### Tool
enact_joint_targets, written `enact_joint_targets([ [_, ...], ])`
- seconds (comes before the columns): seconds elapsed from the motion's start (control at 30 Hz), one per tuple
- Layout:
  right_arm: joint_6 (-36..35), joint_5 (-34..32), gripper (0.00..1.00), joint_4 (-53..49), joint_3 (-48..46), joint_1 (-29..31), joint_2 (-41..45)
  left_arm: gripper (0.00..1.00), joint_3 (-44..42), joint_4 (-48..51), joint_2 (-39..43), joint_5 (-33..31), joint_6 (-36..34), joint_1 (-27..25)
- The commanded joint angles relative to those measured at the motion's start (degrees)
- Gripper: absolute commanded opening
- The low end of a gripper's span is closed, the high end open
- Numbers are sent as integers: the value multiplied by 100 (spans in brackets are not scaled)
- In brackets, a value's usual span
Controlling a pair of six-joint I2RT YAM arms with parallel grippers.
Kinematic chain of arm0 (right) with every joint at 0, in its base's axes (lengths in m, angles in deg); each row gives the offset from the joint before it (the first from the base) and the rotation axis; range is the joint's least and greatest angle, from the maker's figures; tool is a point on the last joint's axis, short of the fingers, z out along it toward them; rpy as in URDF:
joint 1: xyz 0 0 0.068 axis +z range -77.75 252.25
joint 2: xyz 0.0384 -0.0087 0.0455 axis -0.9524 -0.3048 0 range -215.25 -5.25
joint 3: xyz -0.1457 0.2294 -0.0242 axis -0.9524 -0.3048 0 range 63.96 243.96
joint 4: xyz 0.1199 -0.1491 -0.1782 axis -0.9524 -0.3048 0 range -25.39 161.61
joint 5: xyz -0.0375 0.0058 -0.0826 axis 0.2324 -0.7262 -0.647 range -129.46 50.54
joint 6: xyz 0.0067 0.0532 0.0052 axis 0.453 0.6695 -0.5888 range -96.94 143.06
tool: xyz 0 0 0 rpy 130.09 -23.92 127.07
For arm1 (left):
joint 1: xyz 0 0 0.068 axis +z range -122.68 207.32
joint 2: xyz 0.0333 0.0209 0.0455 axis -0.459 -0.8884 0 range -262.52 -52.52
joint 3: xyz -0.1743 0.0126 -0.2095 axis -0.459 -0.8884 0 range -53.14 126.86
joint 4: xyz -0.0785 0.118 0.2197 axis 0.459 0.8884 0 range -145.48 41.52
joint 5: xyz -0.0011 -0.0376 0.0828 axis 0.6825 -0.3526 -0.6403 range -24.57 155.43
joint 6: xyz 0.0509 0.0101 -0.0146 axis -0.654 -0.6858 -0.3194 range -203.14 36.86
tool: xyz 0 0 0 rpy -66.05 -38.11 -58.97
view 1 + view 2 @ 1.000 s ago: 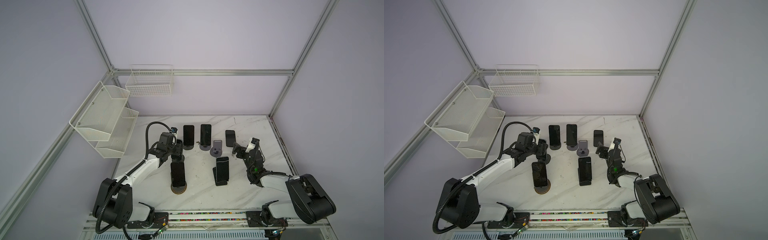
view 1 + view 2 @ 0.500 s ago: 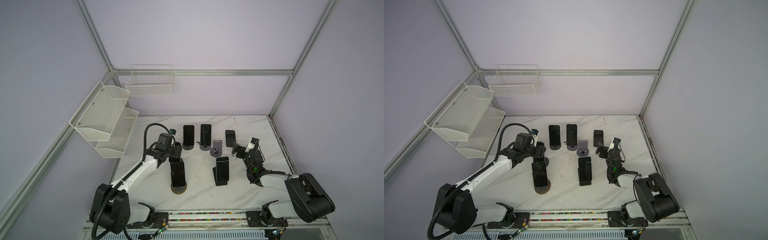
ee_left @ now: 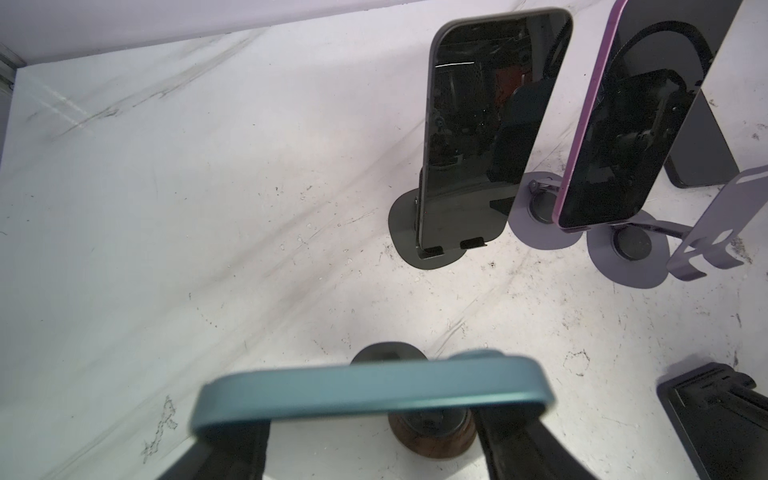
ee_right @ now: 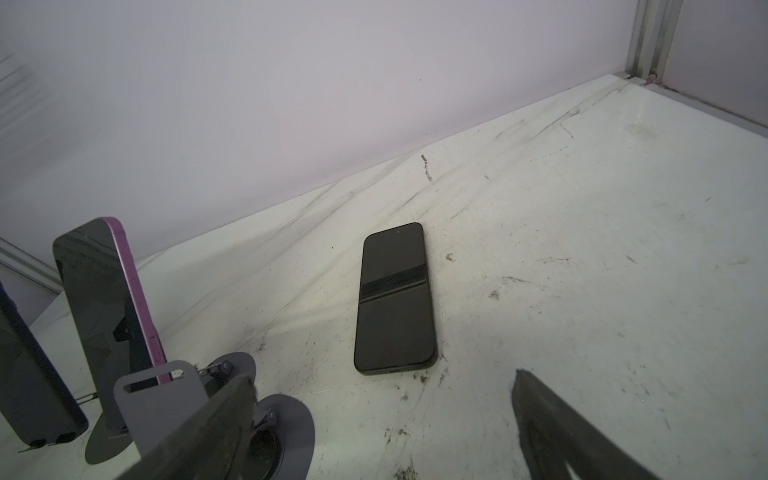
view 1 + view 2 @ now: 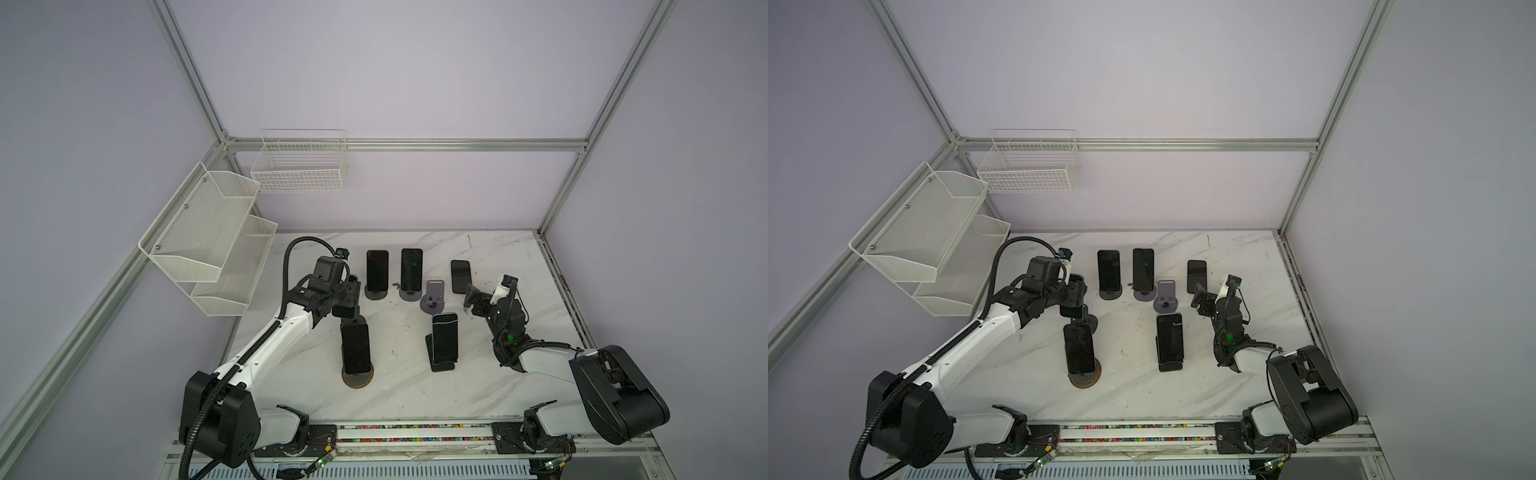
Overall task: Remove the phone from the phone stand
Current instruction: 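Lift the teal-edged phone up off its stand with the left gripper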
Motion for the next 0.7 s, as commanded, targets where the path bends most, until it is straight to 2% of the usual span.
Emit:
enact_joint_targets([
  [0.0,54,-82,97,-101,129,24,-40,63,995,-195,-33,-154,-260,76],
  [0.2,63,-82,97,-126,146,23,-41,62,1744,193,-423,-386,-492,260],
  [0.37,69,-73,97,-128,155,22,-56,62,1957,378,-517,-532,-578,520],
  [0.67,93,-68,97,-168,184,26,-94,62,1885,-127,-1239,-76,-273,1084],
])
